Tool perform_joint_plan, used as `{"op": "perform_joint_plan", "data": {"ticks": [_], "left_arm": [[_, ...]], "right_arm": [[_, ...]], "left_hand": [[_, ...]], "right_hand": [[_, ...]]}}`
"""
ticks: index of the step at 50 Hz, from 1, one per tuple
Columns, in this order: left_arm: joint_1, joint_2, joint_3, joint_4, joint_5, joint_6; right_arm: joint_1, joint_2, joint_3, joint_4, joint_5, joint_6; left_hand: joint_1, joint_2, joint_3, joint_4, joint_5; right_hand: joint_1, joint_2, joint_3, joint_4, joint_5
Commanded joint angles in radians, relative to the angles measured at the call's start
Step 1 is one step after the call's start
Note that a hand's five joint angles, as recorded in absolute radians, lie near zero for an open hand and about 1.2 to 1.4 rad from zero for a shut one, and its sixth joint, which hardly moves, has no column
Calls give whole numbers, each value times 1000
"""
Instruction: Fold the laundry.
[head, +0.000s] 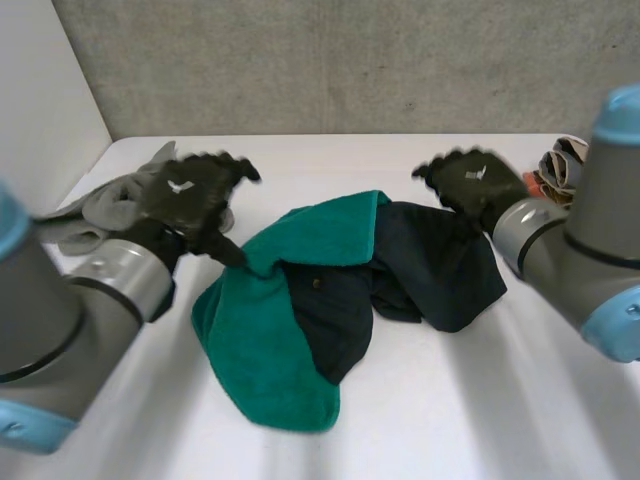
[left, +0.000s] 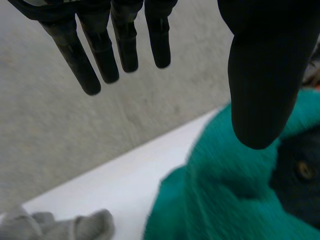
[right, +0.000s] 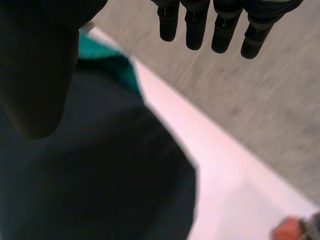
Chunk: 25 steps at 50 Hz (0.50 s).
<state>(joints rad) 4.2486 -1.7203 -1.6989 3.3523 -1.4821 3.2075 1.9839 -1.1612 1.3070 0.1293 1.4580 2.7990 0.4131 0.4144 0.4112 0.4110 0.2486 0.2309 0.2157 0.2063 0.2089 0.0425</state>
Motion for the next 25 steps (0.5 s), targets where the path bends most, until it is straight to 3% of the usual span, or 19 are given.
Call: {"op": "perform_joint_plan", "data": {"ticks": [1,4,7,8,9,16,19,25], "left_arm": [[-38,-186,116,-7,-7,103],[-55,-211,134,-7,-6,123],[-62,-220,140,-4,-6,132],[-62,-225,140,-4,-4,132],[-64,-232,142,-1,-6,133],[-61,-203,205,50,-87,161],[-33,-162,269,65,-125,227],[198,-183,462,122,-139,411]], "right_arm": [[6,179,-12,-66,-19,124],[7,209,-8,-120,-28,177],[7,233,3,-178,-47,208],[7,236,6,-197,-50,220],[6,236,6,-204,-45,220],[-19,193,24,-212,-19,197],[-74,101,73,-205,-24,142],[-177,9,205,-186,-30,-123]], "left_hand": [[223,221,225,225,213],[399,397,401,401,389],[645,644,647,647,635],[748,746,750,750,738],[981,979,983,983,971],[983,982,985,985,973],[983,982,985,985,973],[983,982,985,985,973]], "right_hand": [[-56,-41,-32,-34,-43],[33,48,57,55,47],[443,458,467,465,457],[880,895,905,902,894],[1163,1178,1187,1184,1176],[1165,1181,1190,1187,1179],[1165,1181,1190,1187,1179],[1165,1181,1190,1187,1179]]}}
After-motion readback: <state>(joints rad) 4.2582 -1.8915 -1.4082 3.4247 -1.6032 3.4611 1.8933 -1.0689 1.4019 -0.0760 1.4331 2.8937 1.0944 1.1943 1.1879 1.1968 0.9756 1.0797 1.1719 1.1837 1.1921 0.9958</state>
